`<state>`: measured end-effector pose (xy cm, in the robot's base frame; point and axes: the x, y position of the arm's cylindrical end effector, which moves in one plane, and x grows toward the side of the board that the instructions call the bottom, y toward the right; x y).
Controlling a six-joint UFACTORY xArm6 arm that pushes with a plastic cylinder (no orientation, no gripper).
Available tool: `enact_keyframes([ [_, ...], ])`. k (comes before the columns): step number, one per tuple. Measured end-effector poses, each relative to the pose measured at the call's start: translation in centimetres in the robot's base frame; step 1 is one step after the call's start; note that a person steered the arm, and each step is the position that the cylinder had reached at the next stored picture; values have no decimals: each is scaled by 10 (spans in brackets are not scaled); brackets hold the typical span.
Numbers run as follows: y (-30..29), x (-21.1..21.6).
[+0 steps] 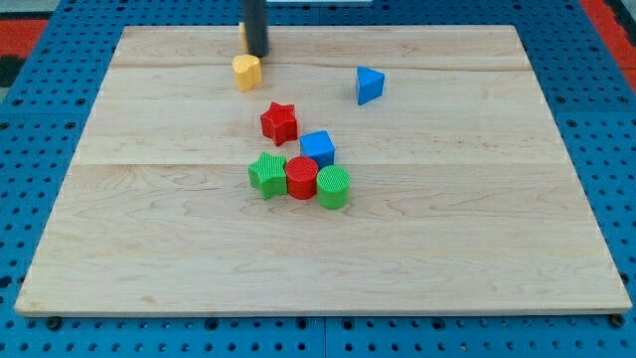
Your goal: Move the yellow hexagon to the top left corner
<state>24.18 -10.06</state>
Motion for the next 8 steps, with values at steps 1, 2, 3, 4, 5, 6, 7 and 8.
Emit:
enact_keyframes([
  [1,69,32],
  [2,114,4],
  [3,113,-49],
  [4,62,-50],
  [5,26,-49],
  [6,3,-50],
  [7,-17,-50],
  [8,-57,-48],
])
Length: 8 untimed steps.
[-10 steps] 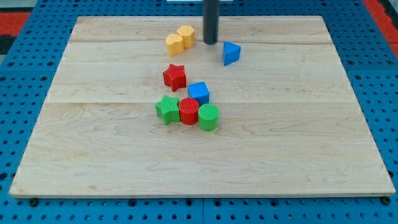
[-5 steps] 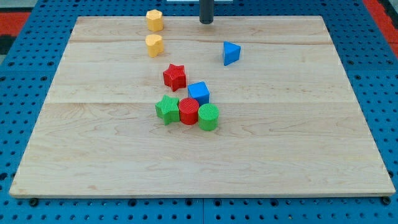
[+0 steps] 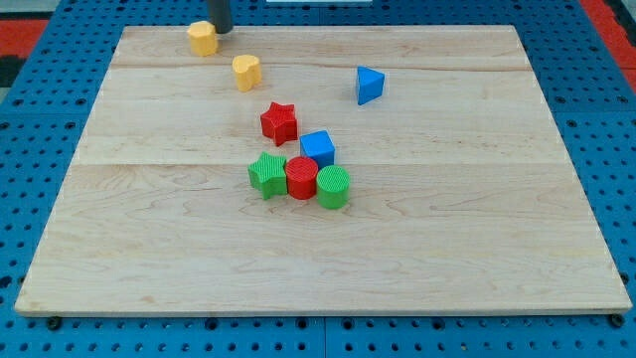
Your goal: Move the yellow hexagon to the top left corner
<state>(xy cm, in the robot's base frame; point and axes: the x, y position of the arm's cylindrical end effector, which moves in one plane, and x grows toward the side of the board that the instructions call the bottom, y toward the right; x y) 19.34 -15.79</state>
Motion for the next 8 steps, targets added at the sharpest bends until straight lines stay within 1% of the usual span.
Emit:
enact_keyframes([
  [1,-33,12],
  [2,0,26],
  [3,20,41],
  [4,-11,51],
  [5,-49,46],
  [6,-47,77],
  [7,-63,115],
  [8,-103,86],
])
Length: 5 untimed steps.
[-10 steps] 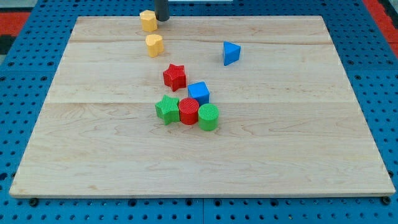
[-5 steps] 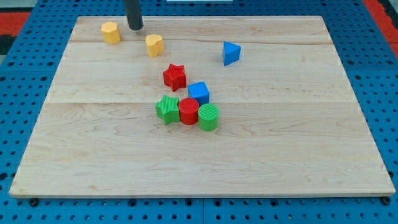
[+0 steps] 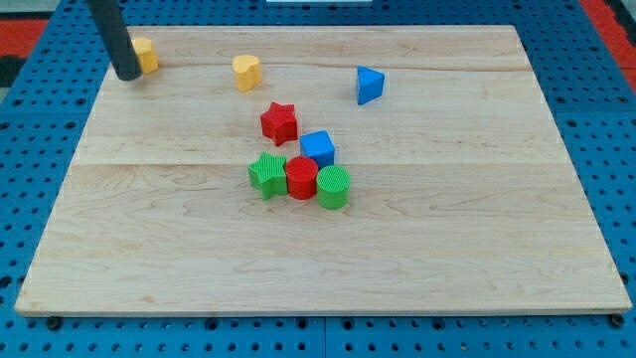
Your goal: Move the yellow hexagon to the top left corner
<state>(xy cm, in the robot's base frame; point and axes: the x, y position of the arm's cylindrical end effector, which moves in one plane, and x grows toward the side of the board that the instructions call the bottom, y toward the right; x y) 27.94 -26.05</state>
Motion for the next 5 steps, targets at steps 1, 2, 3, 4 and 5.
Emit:
enact_keyframes([
  [1,35,-16],
  [2,47,-33],
  [3,47,-57],
  [4,83,4],
  [5,183,16],
])
